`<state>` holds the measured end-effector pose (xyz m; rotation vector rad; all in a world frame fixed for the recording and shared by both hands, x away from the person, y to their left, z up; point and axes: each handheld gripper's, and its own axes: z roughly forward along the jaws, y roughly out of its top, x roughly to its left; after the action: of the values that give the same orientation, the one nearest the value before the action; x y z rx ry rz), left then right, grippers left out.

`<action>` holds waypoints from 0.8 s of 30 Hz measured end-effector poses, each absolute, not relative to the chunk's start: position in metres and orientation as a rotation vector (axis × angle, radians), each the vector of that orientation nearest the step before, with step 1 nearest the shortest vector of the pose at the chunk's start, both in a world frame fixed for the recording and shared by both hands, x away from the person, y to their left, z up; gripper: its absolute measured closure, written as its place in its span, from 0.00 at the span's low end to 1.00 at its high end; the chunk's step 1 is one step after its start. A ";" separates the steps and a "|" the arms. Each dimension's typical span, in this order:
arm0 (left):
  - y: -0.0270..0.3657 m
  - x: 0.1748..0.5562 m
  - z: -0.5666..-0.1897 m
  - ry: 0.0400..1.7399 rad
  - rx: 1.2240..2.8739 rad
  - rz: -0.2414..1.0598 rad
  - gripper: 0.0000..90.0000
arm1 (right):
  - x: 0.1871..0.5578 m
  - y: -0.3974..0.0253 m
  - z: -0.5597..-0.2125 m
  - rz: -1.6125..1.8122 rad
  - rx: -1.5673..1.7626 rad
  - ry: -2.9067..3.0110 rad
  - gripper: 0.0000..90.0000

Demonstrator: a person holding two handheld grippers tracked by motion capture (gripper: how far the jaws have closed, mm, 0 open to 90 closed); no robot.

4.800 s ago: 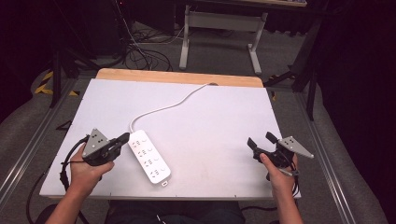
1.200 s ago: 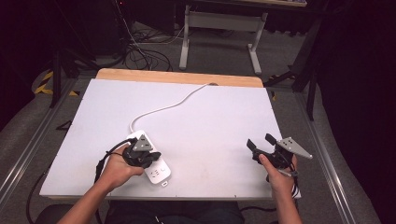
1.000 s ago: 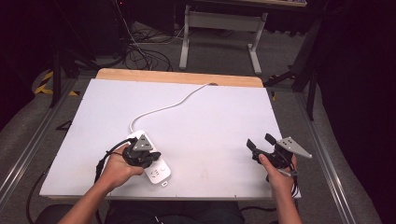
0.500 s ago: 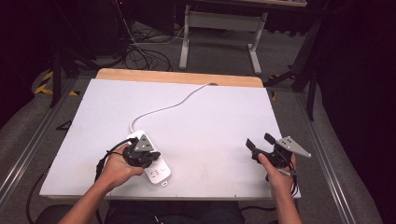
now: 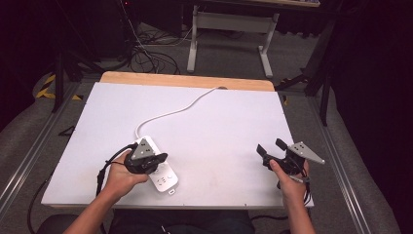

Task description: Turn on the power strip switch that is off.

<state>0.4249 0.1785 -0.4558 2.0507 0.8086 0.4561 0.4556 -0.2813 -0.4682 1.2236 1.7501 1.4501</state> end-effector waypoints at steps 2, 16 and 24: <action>0.181 0.424 -0.454 0.810 2.005 0.477 1.00 | 0.455 -0.281 -0.468 1.450 1.224 1.750 0.16; 0.214 0.420 -0.439 0.905 1.742 0.616 1.00 | 0.455 -0.281 -0.468 1.447 1.224 1.748 0.16; 0.233 0.416 -0.431 0.938 1.627 0.701 0.99 | 0.455 -0.281 -0.468 1.450 1.224 1.748 0.16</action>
<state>0.4156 0.2333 -0.4310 1.6273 0.9380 0.7007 0.4551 -0.2812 -0.4678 1.2242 1.7478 1.4495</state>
